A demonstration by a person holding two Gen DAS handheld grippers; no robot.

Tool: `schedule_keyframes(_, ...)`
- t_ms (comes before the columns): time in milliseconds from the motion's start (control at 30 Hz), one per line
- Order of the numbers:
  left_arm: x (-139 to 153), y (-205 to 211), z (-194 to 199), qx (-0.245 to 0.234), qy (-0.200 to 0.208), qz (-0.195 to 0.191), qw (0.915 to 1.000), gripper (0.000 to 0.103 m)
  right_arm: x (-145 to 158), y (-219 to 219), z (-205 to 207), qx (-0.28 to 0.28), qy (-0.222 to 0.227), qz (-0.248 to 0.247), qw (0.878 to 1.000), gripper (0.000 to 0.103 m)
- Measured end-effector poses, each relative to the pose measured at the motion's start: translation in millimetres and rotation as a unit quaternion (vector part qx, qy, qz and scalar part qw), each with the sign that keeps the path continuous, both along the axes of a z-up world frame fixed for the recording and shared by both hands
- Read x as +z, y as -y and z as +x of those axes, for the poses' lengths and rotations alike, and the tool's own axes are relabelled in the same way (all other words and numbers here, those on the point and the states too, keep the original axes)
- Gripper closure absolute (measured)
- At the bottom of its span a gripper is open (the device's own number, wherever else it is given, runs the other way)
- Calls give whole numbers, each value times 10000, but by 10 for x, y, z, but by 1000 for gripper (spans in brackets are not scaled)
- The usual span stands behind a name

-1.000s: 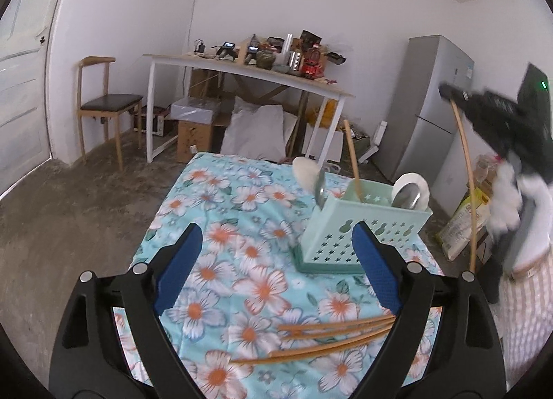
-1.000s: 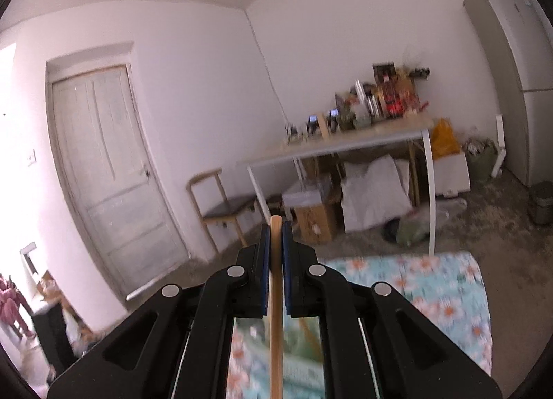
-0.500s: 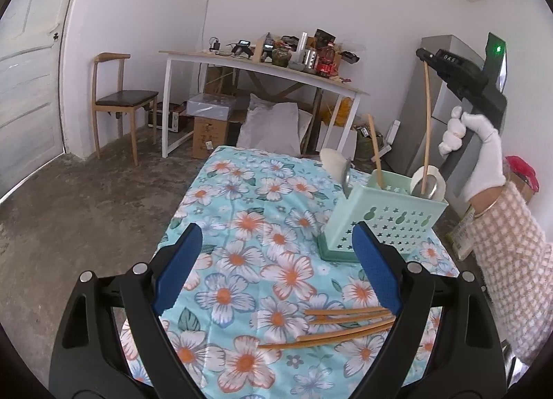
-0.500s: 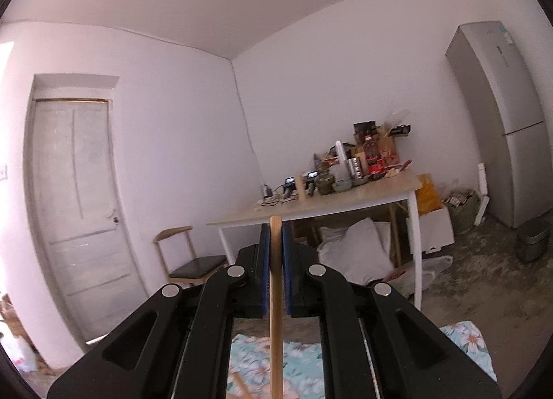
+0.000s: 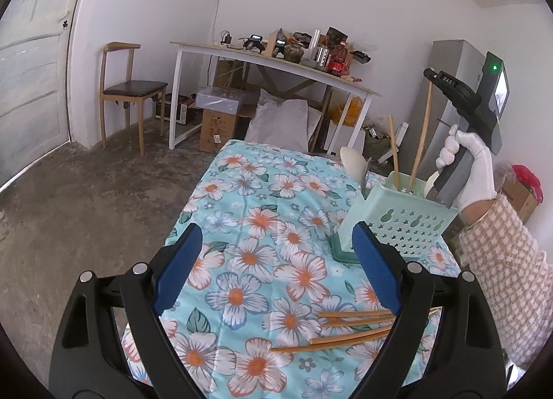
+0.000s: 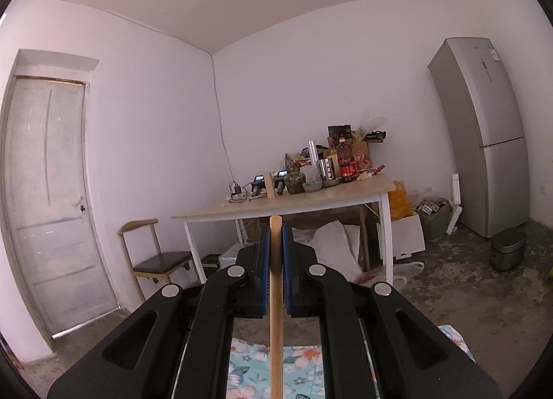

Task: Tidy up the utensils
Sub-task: 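Lower the right gripper's chopstick into the caddy and open the gripper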

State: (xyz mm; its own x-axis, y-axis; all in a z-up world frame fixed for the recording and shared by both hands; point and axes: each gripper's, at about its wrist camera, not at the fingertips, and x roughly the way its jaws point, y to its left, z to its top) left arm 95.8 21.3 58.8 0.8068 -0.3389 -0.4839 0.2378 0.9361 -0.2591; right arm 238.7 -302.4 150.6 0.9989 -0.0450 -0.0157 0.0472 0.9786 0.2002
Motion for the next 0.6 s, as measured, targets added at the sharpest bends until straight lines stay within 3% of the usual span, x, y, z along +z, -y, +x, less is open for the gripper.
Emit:
schedule_keyframes(233, 5, 29, 10, -17, 20, -3, 10000, 18, 45, 31, -93, 41, 52, -33, 10000, 94)
schedule_keyframes(333, 11, 37, 7, -21, 28, -7, 10000, 18, 67, 62, -191, 52, 96, 47, 9999, 81)
schedule_keyframes(600, 65, 66, -83, -35, 98, -40, 9999, 18, 242, 111, -830, 323, 340, 189, 9987, 74)
